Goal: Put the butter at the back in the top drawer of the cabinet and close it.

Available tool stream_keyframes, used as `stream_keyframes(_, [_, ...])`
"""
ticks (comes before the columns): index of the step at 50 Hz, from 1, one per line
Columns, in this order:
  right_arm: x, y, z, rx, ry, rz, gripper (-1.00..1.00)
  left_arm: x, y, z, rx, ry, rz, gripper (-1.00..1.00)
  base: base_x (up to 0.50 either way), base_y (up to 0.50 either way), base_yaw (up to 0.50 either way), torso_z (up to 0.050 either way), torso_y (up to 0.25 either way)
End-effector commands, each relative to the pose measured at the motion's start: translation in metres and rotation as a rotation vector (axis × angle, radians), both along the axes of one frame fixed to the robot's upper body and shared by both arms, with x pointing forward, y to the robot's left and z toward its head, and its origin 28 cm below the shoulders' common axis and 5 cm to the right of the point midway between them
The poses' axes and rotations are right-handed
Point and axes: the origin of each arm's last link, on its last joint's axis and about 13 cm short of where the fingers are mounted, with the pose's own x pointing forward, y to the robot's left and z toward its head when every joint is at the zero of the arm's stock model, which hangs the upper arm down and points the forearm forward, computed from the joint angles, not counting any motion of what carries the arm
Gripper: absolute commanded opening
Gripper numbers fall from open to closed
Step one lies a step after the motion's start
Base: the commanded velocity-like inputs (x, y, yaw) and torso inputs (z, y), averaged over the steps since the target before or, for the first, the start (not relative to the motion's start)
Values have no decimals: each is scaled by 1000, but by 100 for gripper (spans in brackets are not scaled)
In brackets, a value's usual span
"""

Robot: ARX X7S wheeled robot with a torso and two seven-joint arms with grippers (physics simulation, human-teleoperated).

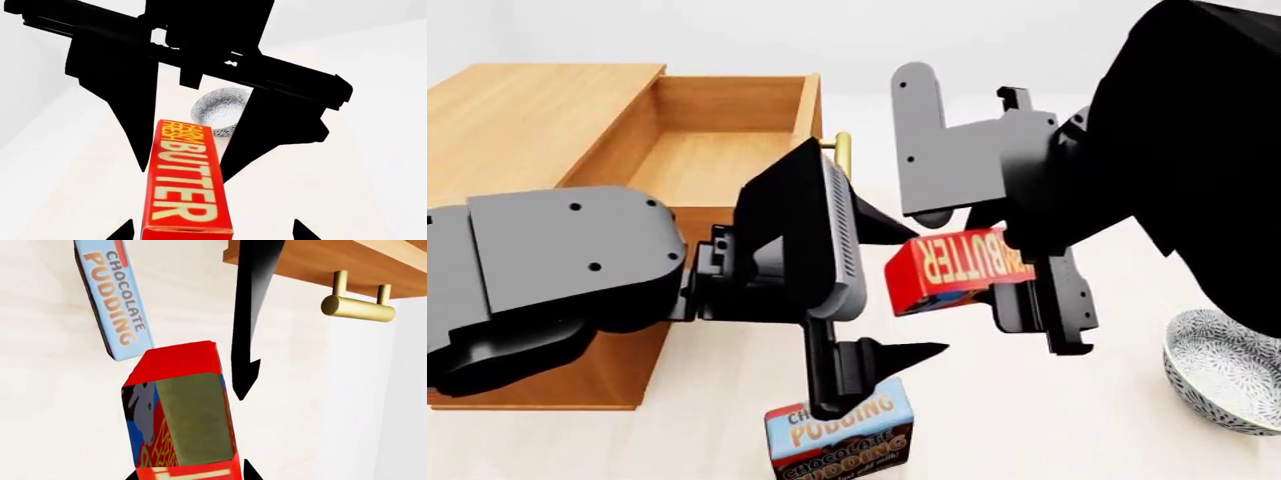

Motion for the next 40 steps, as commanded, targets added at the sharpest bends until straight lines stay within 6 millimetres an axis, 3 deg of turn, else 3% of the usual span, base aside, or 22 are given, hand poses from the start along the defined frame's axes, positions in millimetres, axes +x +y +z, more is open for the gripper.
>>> stream_keyframes(1, [-2,1,7,4,-62,17,-100,2,-5,1,-20,-5,-13,100,0,0,3,0,0])
stream_keyframes(34, [-7,2,13,21,-80,25,-100,12,-6,-9,-34,10,12,100,0,0,0,0,1])
stream_keyframes(35, [-7,1,13,21,-81,25,-100,12,-6,-8,-38,15,10,-100,0,0,0,0,0])
stream_keyframes(40, [-7,2,13,21,-80,26,-100,12,-5,-8,-62,21,8,-100,0,0,0,0,0])
